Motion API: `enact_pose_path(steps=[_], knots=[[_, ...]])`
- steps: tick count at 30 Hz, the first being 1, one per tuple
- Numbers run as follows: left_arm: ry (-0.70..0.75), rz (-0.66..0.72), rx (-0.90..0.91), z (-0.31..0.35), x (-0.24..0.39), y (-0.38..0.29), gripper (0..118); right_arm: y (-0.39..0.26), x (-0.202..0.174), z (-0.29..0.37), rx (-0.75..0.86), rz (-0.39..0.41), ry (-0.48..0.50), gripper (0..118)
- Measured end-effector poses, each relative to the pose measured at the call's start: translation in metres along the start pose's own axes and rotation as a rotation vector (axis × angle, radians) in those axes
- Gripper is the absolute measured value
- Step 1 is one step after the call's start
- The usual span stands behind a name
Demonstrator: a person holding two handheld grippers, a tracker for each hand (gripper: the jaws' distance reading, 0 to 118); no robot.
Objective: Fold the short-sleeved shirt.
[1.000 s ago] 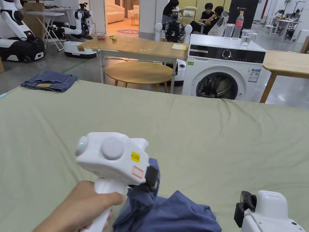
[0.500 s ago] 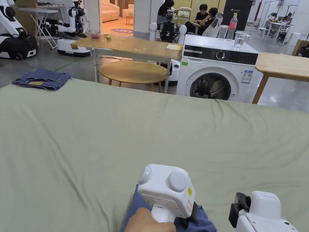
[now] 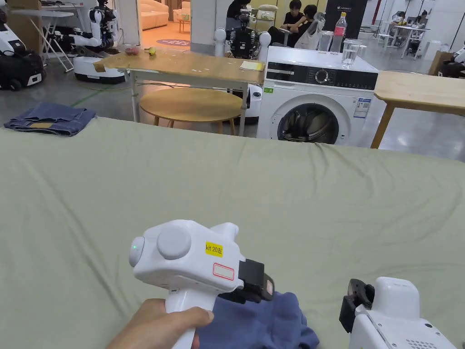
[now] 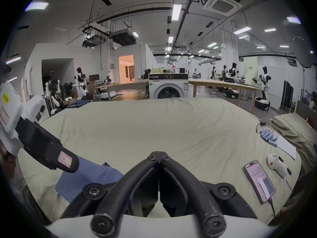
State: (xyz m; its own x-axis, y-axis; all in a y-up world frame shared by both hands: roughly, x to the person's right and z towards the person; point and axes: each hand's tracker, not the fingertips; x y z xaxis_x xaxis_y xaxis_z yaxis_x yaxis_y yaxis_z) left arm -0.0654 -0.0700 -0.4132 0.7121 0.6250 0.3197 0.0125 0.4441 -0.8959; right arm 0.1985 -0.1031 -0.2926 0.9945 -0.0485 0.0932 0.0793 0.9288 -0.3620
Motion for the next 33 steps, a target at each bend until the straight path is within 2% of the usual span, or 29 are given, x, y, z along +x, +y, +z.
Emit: enact_pose_path(steps=[1,4,6,11,19,24,30,33], knots=[[-0.003,0.005,-0.007,-0.008,-0.005,-0.001,8,0.000,0.000,0.000,-0.001,-0.001,0.002,0],[-0.137,0.101,-0.111,-0.049,-0.020,-0.010,4,-0.001,0.000,0.000,-0.004,-0.001,0.002,0],[-0.207,0.119,-0.169,-0.079,-0.024,-0.021,4,-0.001,0.000,-0.001,-0.006,-0.002,0.001,0],[-0.140,0.136,-0.203,-0.129,-0.033,-0.039,0,-0.003,0.003,0.000,-0.009,-0.004,-0.005,0],[-0.053,0.019,-0.147,-0.112,-0.014,-0.042,0,-0.001,0.003,0.000,0.012,0.003,-0.014,0],[0.041,-0.101,0.054,-0.054,-0.002,-0.029,0,0.004,-0.008,-0.009,0.048,0.025,-0.025,0],[0.347,-0.286,0.439,0.023,-0.002,-0.036,0,0.018,-0.025,-0.013,0.152,0.033,-0.033,0],[0.449,-0.338,0.634,0.048,-0.006,-0.047,0,0.026,-0.034,-0.011,0.194,0.034,-0.038,0]])
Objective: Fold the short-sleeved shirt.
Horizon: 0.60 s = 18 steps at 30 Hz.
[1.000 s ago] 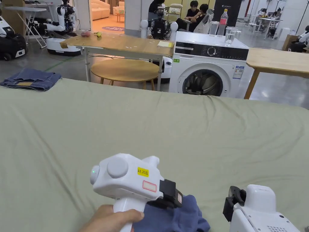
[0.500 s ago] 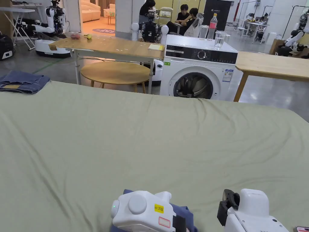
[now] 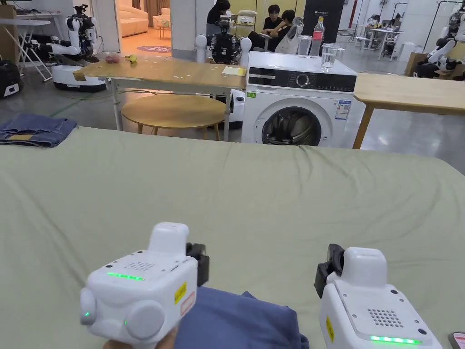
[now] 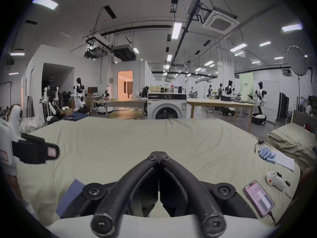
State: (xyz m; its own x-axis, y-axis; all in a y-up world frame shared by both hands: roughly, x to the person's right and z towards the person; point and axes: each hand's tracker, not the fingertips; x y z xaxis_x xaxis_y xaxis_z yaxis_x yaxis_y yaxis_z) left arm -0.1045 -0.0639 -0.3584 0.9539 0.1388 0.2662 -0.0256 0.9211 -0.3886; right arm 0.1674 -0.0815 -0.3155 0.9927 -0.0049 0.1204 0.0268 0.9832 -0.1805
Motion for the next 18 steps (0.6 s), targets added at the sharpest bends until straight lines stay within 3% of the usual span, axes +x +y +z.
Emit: enact_pose_path(steps=[6,9,14,18], knots=[[0.236,-0.134,0.312,0.037,-0.011,-0.008,0,0.012,-0.011,0.004,0.082,-0.015,0.000,0],[0.278,-0.150,0.385,0.050,-0.015,-0.013,0,0.018,-0.014,0.006,0.098,-0.019,0.005,0],[0.289,-0.132,0.370,0.062,-0.025,-0.016,0,0.020,-0.014,0.016,0.055,0.000,0.036,0],[0.295,-0.096,0.341,0.063,-0.036,-0.022,0,-0.002,-0.019,0.025,-0.113,0.013,0.101,0]])
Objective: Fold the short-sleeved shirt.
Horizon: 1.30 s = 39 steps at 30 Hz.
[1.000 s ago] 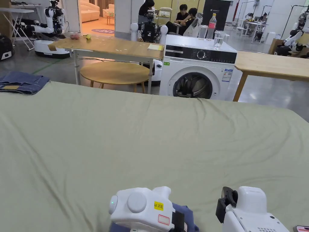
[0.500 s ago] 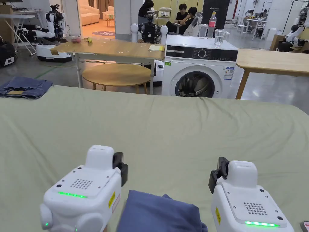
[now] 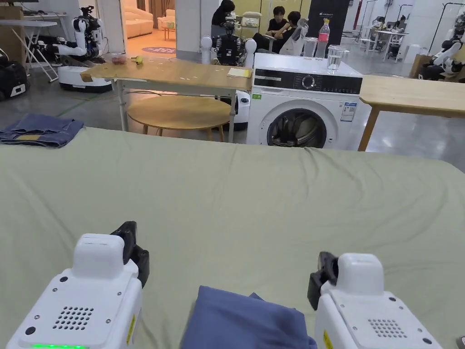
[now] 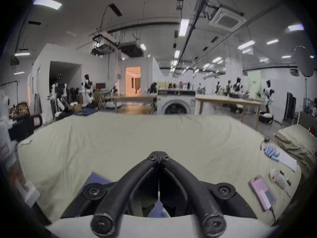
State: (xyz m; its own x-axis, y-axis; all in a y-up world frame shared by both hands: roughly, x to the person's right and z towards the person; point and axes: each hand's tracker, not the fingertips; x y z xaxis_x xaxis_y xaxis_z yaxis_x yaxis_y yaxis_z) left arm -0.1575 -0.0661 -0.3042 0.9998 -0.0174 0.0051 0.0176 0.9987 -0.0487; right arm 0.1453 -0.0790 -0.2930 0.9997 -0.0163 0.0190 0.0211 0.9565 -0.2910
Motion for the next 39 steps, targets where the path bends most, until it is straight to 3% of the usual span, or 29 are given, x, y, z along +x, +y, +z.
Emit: enact_pose_path(steps=[5,10,16,22,24,25,26,28,36,39], knots=[[0.016,0.035,-0.035,0.003,-0.011,-0.008,0,-0.045,-0.009,-0.019,-0.235,-0.003,0.056,0],[0.034,0.047,-0.069,0.009,-0.020,-0.017,0,-0.092,-0.013,-0.062,-0.511,-0.030,0.047,0],[0.037,0.005,-0.100,0.015,-0.022,-0.025,0,-0.082,-0.012,-0.062,-0.495,-0.015,0.038,0],[-0.180,0.108,-0.386,-0.016,-0.033,-0.025,0,-0.081,-0.010,-0.061,-0.509,-0.010,0.056,0],[-0.257,0.188,-0.493,-0.032,-0.042,-0.028,16,-0.081,-0.009,-0.062,-0.512,-0.005,0.058,0],[-0.314,0.251,-0.558,-0.043,-0.047,-0.029,29,-0.081,-0.009,-0.062,-0.513,0.000,0.059,0],[-0.361,0.308,-0.603,-0.052,-0.051,-0.031,50,-0.081,-0.010,-0.062,-0.513,0.003,0.059,0],[-0.487,0.422,-0.792,-0.080,-0.060,-0.042,65,-0.081,-0.010,-0.061,-0.513,0.010,0.059,0],[-0.763,0.522,-1.077,-0.131,-0.057,-0.077,73,-0.080,-0.010,-0.061,-0.513,0.019,0.063,0],[-0.800,0.575,-1.150,-0.146,-0.054,-0.096,73,-0.080,-0.011,-0.061,-0.512,0.021,0.063,0]])
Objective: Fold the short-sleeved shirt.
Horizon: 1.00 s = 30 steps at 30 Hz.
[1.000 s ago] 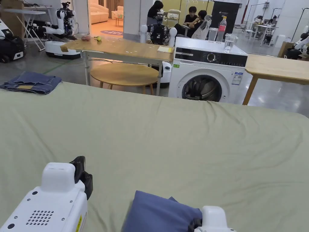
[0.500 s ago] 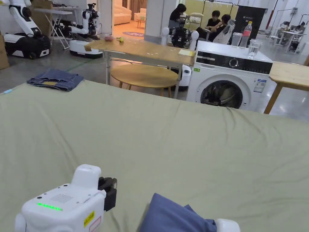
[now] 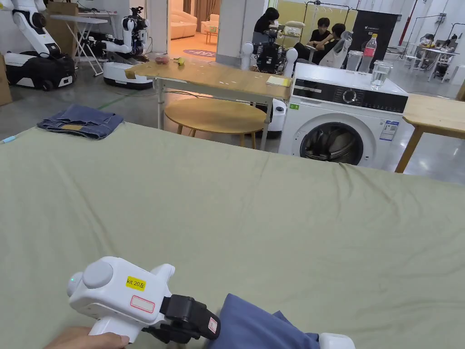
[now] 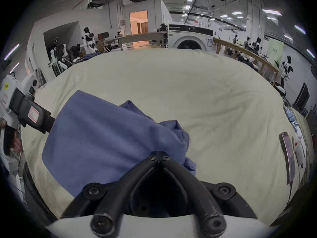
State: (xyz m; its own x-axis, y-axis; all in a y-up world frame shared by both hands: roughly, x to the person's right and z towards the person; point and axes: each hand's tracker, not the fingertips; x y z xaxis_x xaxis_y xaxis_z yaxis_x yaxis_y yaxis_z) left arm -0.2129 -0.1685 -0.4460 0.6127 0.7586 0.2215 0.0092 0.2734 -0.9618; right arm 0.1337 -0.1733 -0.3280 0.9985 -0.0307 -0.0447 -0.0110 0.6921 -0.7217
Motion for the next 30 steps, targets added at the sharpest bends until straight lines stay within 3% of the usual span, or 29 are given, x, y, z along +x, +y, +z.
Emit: enact_pose_path(steps=[4,7,11,13,14,16,20,30], knots=[[-0.070,0.066,-0.045,-0.025,-0.016,0.010,73,-0.002,-0.001,0.000,0.007,0.004,-0.007,0],[-0.226,0.115,-0.053,-0.045,-0.012,0.005,73,-0.002,-0.002,0.000,0.012,0.007,-0.011,0],[-0.232,0.096,-0.070,-0.076,-0.022,0.006,73,-0.003,0.000,0.000,0.014,0.000,-0.007,0],[-0.266,0.099,-0.021,-0.078,-0.024,0.000,59,-0.003,0.000,0.000,0.013,-0.002,-0.004,0],[-0.245,0.110,-0.001,-0.073,-0.014,-0.007,40,-0.003,0.001,0.000,0.013,-0.006,-0.002,0],[-0.189,0.155,0.023,-0.073,-0.019,-0.014,29,-0.003,0.001,0.000,0.015,-0.009,0.002,0],[-0.212,0.120,0.080,-0.071,-0.016,-0.027,23,-0.003,-0.003,0.000,0.016,0.014,-0.013,0],[-0.216,0.112,0.099,-0.054,-0.009,-0.024,22,0.012,-0.006,0.015,0.064,0.030,-0.016,0]])
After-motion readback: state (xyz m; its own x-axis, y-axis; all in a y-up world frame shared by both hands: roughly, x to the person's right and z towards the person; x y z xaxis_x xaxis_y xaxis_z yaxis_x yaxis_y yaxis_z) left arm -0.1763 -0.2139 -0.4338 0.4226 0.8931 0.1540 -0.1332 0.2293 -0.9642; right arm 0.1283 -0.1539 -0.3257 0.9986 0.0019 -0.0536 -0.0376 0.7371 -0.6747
